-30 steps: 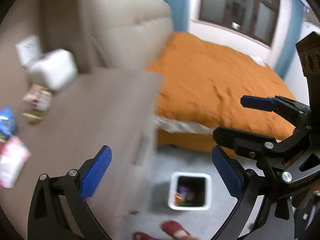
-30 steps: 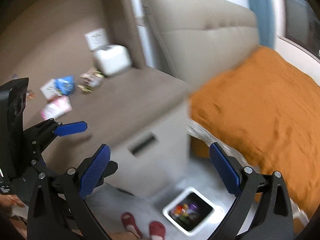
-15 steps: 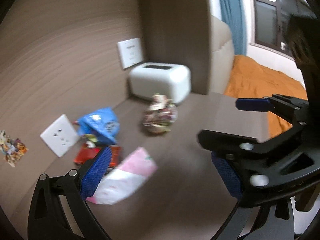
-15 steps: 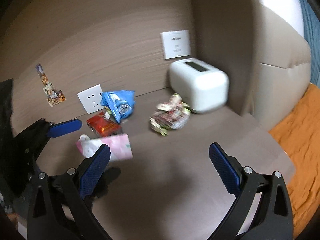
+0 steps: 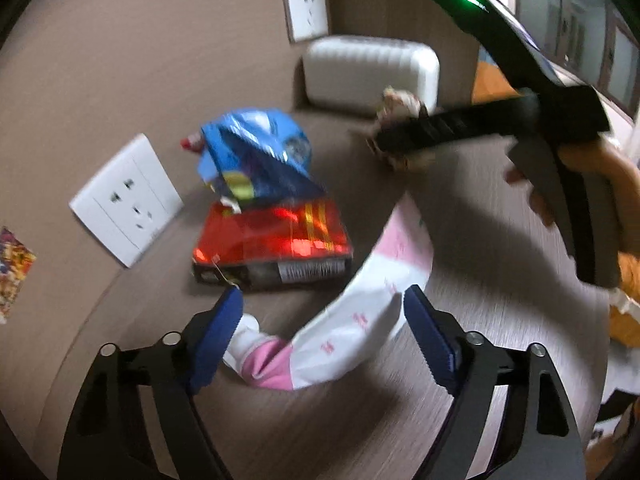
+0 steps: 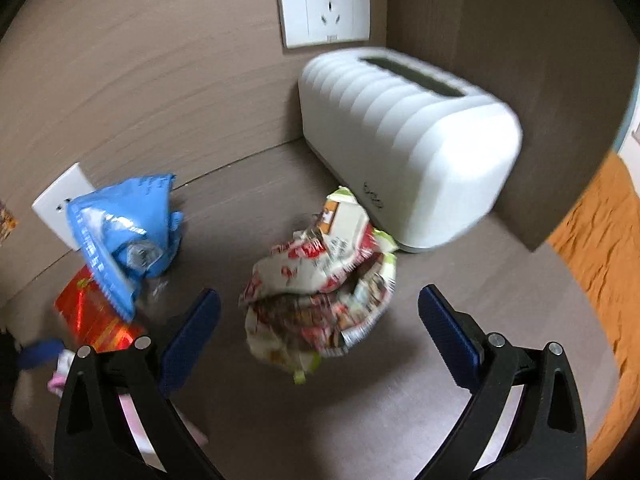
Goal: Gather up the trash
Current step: 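Grasp the pink-white wrapper with the left tool while the right tool grasps the crumpled snack bag, then carry the wrapper and crumpled bag over the white bin and open both tools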
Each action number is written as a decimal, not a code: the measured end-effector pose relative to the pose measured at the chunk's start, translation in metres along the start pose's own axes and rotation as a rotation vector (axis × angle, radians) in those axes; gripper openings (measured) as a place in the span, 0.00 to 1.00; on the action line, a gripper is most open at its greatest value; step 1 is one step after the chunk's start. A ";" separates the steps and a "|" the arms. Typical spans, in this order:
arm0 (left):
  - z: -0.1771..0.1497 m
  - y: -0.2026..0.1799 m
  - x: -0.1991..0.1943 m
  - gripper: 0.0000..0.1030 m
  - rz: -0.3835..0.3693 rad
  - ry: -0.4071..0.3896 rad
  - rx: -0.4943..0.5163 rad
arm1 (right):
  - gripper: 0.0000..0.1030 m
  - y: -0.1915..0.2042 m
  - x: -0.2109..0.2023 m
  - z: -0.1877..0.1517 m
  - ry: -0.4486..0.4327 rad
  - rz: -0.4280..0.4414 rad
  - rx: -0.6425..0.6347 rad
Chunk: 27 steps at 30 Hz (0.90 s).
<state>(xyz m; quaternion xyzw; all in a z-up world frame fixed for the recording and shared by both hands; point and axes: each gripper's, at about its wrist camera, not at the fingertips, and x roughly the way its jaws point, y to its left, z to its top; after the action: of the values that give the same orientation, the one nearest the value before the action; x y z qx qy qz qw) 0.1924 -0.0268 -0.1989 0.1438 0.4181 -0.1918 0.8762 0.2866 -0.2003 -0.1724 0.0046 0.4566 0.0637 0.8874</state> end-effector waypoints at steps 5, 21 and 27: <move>-0.004 -0.005 0.006 0.55 -0.035 0.025 0.060 | 0.62 -0.002 0.016 0.000 0.037 0.039 0.030; -0.006 -0.016 -0.021 0.06 -0.177 -0.002 -0.033 | 0.57 -0.005 -0.072 -0.042 -0.099 0.071 0.014; 0.006 -0.044 -0.038 0.06 -0.243 -0.050 -0.020 | 0.57 -0.019 -0.116 -0.065 -0.153 0.059 0.055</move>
<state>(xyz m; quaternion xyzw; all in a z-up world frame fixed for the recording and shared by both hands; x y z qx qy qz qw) 0.1548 -0.0598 -0.1689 0.0784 0.4122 -0.2960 0.8581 0.1690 -0.2364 -0.1173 0.0473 0.3888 0.0768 0.9169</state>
